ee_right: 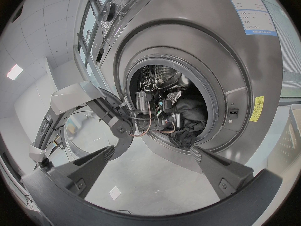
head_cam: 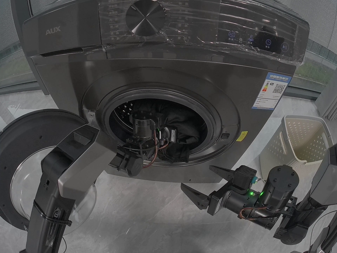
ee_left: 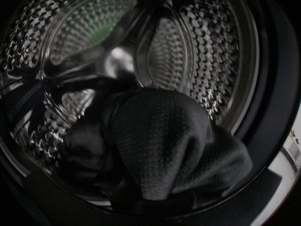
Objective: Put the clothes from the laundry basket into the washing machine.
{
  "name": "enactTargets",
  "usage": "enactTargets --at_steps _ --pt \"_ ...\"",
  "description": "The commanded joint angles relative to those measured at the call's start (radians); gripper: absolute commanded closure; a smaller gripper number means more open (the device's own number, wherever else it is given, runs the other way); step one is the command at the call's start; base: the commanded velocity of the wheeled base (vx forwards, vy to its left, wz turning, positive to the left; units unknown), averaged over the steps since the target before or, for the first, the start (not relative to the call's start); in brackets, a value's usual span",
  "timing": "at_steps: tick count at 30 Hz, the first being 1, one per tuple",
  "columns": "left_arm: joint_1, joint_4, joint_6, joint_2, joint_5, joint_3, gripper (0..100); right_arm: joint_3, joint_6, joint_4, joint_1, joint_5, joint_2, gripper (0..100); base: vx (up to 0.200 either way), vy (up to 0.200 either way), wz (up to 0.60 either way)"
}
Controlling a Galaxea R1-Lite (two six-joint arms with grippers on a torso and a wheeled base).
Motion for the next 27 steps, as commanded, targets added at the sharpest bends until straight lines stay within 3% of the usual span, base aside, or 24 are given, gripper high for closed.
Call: enactTargets --at_steps 1,4,6,13,14,19,23,27 --pt "0.031 -0.007 -0.001 0.042 0.033 -0.146 100 -0.002 0.000 0.000 0.003 0.000 0.001 0 0.000 0.000 0.00" --pt "0.063 -0.004 0.012 0.107 0.073 -0.353 100 -0.003 0.000 0.000 0.009 0.000 0.001 0 0.000 0.000 0.00" --pt "0.072 0.003 0.012 0.136 0.083 -0.400 100 -0.002 0.000 0.000 0.009 0.000 0.001 0 0.000 0.000 0.00" --pt "0.084 -0.013 0.012 0.135 0.079 -0.400 100 -0.003 0.001 0.000 0.009 0.000 0.003 0 0.000 0.000 0.00" --pt "0.084 -0.013 0.009 0.133 0.077 -0.400 0 -0.003 0.001 0.000 0.009 0.000 0.003 0 0.000 0.000 0.00" --pt "0.072 -0.010 0.000 0.118 0.080 -0.388 0 -0.002 0.001 0.000 0.009 0.000 0.003 0 0.000 0.000 0.00" --pt "0.037 -0.004 0.006 0.018 0.057 -0.183 0 -0.002 0.001 0.000 0.009 0.000 -0.002 0 0.000 0.000 0.00" --pt "0.006 0.000 0.016 -0.060 -0.004 0.006 0 -0.002 0.000 0.000 0.009 0.000 0.000 0 0.000 0.000 0.00"
